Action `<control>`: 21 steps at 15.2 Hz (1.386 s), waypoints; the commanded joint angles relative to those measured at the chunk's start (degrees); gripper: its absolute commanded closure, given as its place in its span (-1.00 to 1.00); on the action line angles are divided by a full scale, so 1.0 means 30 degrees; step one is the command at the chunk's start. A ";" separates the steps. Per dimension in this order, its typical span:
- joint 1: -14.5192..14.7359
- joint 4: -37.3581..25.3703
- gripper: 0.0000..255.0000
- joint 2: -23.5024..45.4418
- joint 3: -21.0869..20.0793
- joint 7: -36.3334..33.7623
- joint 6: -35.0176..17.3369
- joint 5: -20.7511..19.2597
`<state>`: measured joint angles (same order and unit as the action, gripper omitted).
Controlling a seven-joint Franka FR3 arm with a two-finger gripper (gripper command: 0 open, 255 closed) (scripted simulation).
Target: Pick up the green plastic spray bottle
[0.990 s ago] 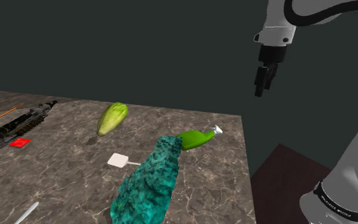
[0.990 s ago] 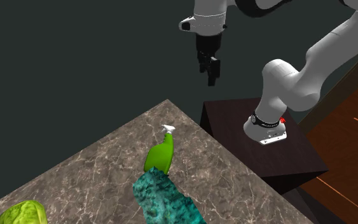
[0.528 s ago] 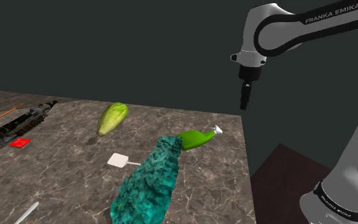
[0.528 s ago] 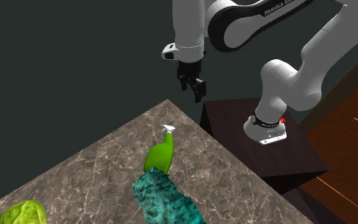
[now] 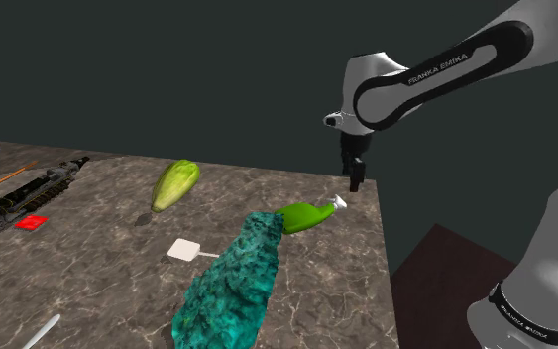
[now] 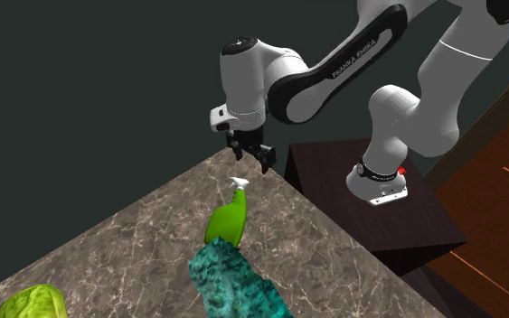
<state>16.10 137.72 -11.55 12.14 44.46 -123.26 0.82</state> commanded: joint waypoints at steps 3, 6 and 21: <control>0.0769 -0.0638 -1.00 0.2624 -0.0074 0.3361 -0.2158 0.0523; 0.1202 -0.1167 -1.00 0.4500 -0.0410 0.5697 -0.3630 0.0971; 0.1210 -0.0937 1.00 0.6527 -0.0650 0.6811 -0.5881 0.1660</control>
<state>19.71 134.92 7.97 10.21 64.90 -140.84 5.79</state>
